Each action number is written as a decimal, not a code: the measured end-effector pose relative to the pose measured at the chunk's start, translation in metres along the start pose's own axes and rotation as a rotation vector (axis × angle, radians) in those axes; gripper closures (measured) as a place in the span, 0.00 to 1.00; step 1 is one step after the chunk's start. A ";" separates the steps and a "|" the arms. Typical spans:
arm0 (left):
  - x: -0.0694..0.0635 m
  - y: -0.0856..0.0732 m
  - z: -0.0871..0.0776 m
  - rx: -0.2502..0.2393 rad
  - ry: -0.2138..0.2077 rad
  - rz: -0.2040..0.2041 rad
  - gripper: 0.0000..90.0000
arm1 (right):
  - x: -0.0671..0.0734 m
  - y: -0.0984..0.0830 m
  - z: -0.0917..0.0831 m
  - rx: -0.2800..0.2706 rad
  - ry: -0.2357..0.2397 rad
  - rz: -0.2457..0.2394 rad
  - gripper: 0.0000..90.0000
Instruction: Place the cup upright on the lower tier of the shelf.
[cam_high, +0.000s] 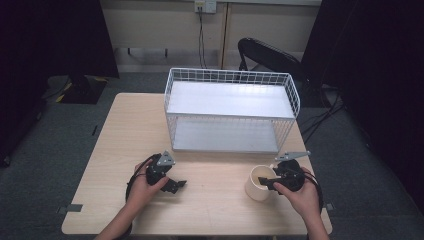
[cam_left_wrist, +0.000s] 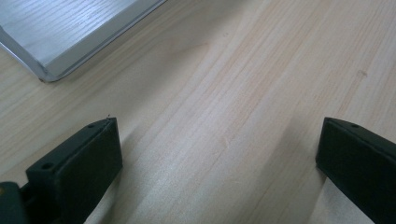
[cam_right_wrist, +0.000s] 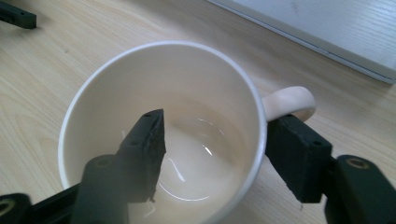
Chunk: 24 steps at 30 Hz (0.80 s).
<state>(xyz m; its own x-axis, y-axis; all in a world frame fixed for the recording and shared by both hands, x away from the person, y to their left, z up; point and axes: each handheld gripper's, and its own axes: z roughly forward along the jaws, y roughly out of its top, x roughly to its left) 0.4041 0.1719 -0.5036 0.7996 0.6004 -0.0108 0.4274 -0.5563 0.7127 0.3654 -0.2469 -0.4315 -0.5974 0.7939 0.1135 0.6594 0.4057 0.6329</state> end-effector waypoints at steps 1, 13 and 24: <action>0.000 0.000 0.000 0.000 0.000 0.000 0.00 | 0.000 0.000 0.000 0.000 0.000 0.000 0.45; 0.000 0.000 0.000 -0.001 0.000 -0.001 0.00 | -0.002 -0.002 0.005 -0.002 -0.014 0.006 0.65; 0.000 0.000 0.000 -0.001 0.000 -0.001 0.00 | -0.001 -0.004 0.005 -0.044 0.001 -0.008 0.85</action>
<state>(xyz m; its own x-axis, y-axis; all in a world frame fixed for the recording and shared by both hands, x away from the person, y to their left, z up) 0.4040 0.1719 -0.5037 0.7994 0.6007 -0.0115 0.4277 -0.5555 0.7130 0.3658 -0.2470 -0.4376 -0.6032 0.7901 0.1094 0.6341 0.3918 0.6666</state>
